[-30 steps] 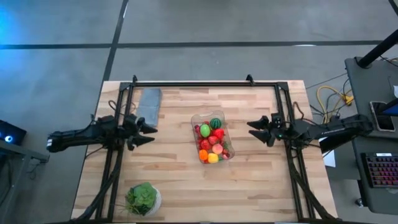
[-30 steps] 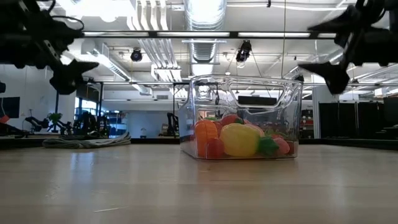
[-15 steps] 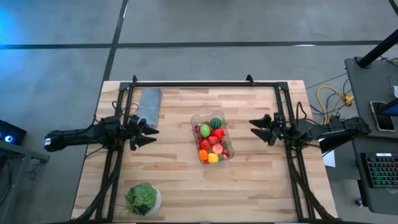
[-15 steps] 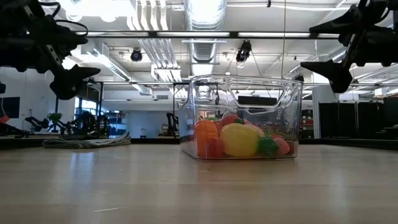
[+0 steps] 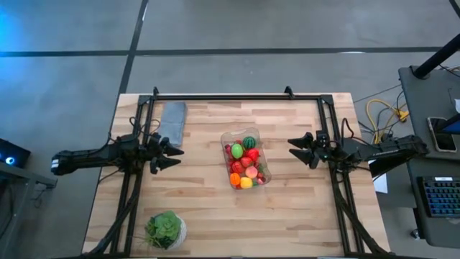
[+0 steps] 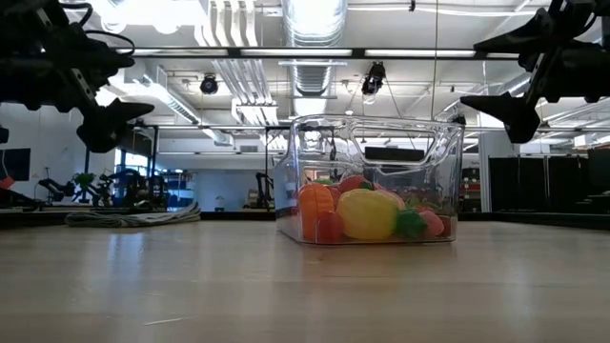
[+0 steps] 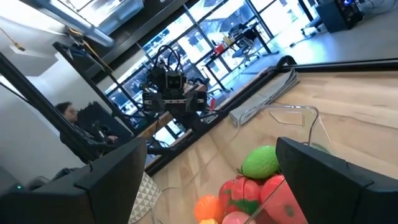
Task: Pick and placing Produce into tupperware
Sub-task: Return to Home Position
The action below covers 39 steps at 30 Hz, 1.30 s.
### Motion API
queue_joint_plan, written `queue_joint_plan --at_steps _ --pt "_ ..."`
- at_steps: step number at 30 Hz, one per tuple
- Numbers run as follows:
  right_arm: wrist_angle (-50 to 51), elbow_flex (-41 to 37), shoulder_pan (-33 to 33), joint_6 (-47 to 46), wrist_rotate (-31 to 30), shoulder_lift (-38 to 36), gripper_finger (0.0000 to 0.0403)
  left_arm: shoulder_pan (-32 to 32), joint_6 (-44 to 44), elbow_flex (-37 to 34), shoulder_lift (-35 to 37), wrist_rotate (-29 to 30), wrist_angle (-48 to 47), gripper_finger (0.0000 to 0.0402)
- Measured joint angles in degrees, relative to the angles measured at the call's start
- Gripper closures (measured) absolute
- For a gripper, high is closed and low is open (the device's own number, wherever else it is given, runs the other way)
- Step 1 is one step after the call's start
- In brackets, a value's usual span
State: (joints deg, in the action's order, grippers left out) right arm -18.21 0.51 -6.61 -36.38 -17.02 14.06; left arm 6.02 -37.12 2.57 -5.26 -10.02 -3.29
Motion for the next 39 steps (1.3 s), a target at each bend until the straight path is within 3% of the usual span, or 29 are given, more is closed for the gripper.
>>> queue_joint_plan --at_steps 39 --pt "0.00 0.07 0.00 -0.04 0.02 0.00 0.0053 0.02 0.02 -0.11 -0.98 0.00 0.02 0.0125"
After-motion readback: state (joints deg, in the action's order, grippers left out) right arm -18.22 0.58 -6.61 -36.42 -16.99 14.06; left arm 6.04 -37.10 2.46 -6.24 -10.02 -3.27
